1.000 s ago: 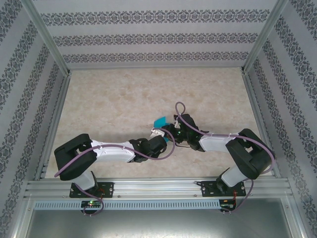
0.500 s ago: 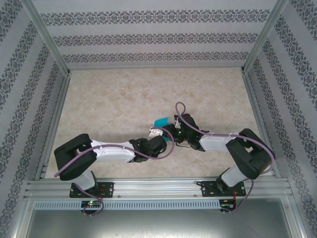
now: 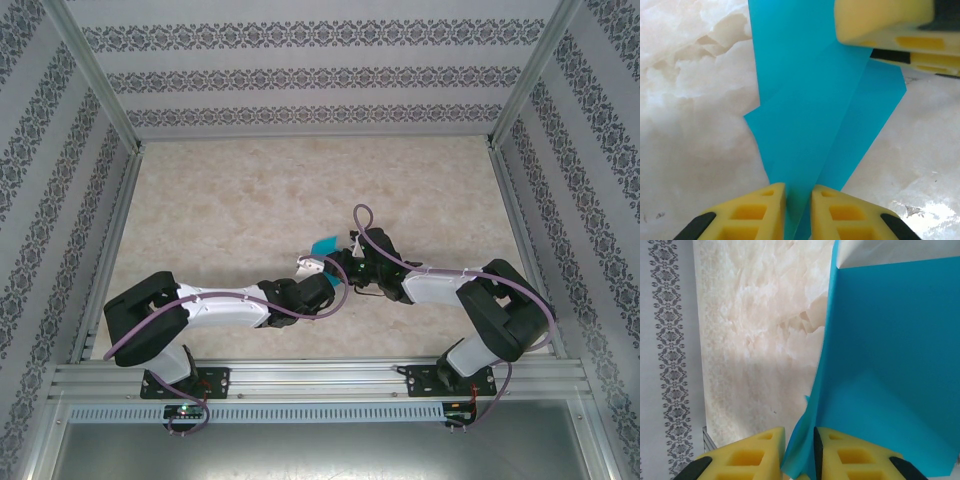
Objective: Fold a paper plane with a square sheet of paper (pick it up from the middle)
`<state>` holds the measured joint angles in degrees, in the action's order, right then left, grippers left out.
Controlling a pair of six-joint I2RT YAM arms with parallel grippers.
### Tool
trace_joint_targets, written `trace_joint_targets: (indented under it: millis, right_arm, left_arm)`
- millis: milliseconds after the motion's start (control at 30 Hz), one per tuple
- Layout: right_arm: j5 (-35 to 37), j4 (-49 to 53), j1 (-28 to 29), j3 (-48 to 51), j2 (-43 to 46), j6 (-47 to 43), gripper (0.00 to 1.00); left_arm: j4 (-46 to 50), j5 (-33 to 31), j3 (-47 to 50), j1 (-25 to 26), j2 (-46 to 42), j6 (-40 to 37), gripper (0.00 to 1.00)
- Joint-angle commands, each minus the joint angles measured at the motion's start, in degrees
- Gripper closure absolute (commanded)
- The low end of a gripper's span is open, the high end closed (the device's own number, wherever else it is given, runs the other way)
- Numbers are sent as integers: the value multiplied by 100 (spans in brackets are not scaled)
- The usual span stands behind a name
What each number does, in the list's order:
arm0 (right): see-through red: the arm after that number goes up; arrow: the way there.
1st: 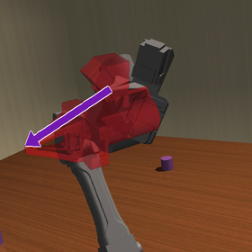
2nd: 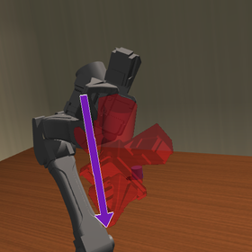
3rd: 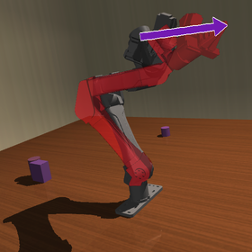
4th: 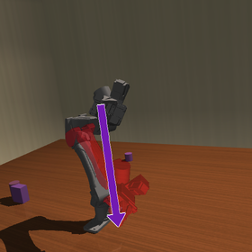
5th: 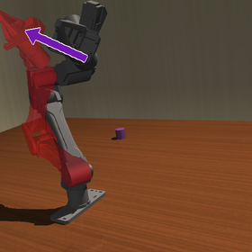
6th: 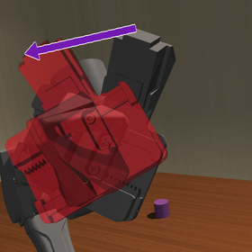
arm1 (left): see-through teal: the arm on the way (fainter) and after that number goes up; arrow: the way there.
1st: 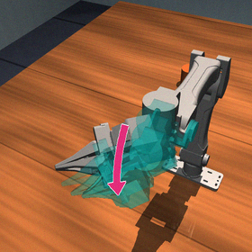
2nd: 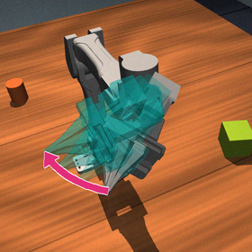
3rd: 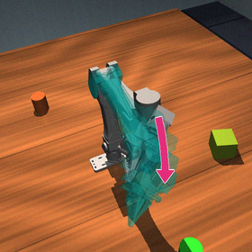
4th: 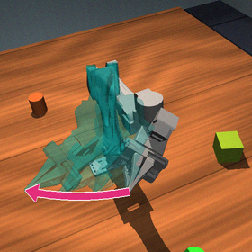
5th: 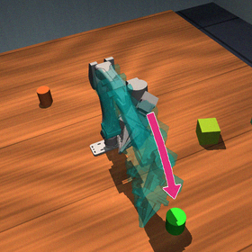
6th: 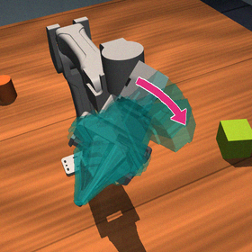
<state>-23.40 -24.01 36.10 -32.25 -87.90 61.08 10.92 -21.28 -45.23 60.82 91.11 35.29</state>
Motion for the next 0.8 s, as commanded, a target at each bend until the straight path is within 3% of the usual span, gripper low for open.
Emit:
trace_joint_targets:
  millis: [0,367,500,767]
  right_arm:
    - [-27,17,-37,-89,71,-137,77]
    - [-64,30,-42,-72,170,-226,76]
    - [-34,220,-72,-14,476,-419,71]
    - [553,1267,-114,35,1573,-1146,58]
  left_arm:
    - [268,-72,43,87,-50,145,82]
    - [96,60,146,-2,-133,128,99]
    - [-338,580,474,-331,-442,154,100]
    - [-1690,2386,1339,-1225,-1020,283,100]
